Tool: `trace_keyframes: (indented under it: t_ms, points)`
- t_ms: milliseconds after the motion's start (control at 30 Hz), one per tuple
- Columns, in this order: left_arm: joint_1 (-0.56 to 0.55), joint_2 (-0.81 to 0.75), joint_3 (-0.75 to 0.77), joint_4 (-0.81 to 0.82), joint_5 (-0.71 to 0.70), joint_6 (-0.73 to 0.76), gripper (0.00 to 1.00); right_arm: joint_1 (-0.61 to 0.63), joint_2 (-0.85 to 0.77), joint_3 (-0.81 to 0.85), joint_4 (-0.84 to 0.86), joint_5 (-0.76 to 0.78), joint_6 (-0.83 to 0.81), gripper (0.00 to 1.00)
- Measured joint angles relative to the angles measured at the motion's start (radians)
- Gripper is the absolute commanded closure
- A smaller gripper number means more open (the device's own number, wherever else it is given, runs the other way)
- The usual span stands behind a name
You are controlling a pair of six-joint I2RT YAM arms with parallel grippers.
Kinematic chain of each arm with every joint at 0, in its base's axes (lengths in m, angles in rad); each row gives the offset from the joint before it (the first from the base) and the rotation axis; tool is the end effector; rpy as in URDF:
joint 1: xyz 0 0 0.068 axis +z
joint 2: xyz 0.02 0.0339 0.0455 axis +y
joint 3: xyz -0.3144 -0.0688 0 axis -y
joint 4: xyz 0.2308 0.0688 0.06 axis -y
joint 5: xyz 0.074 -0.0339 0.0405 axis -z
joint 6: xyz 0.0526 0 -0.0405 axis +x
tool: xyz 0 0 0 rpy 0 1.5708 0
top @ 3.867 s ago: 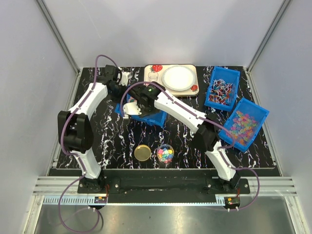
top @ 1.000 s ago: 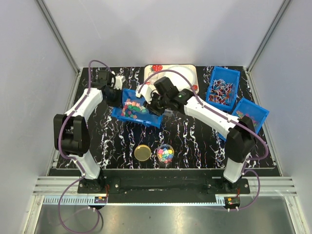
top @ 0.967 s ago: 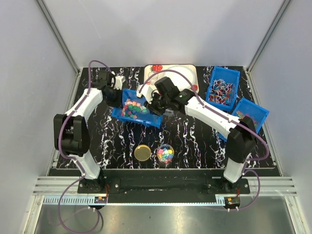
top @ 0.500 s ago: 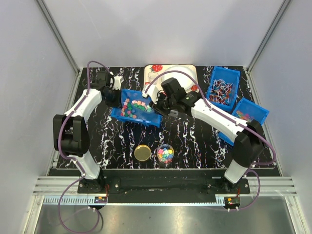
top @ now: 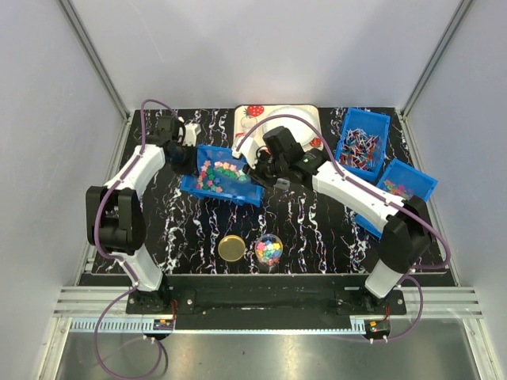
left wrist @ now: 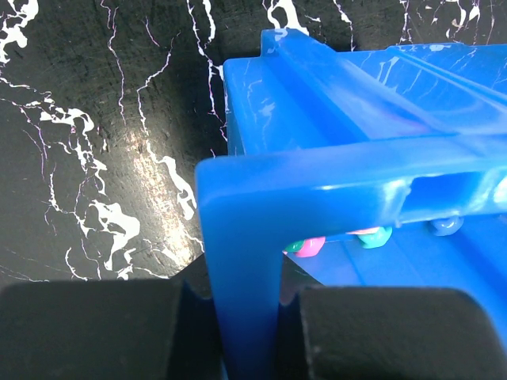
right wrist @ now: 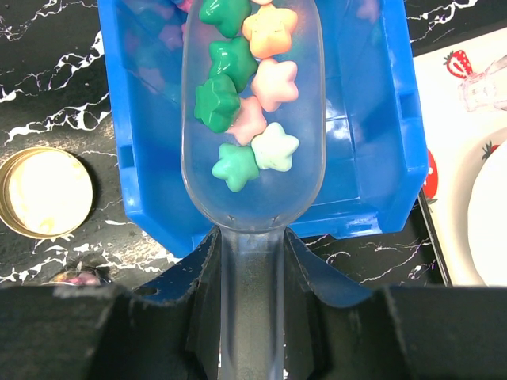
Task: Pack the candies
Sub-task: Scoop the fake candies from the storage box.
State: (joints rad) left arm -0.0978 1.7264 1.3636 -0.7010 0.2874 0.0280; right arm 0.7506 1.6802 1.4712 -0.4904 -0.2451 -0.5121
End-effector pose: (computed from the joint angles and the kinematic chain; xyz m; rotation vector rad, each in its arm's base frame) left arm 0.3630 -0.0506 0.2895 0.2625 2.6063 -0.4022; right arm 0.2752 0.2741 0.3563 -1.4470 1.7582 0.4039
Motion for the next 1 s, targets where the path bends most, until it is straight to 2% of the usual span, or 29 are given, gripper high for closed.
trace_keyframes:
  t_ms: [267, 733, 1000]
  points:
    - [0.0, 0.003, 0.023, -0.017, 0.008, 0.022, 1.0, 0.0, 0.0, -0.005, 0.0, 0.009, -0.003, 1.0]
    - [0.0, 0.01, 0.032, 0.0, 0.1, 0.032, 1.0, 0.0, 0.0, -0.023, 0.008, 0.088, -0.03, 1.0]
    - [0.0, 0.013, 0.021, 0.001, 0.095, 0.032, 1.0, 0.0, -0.029, -0.085, -0.006, 0.113, -0.063, 1.0]
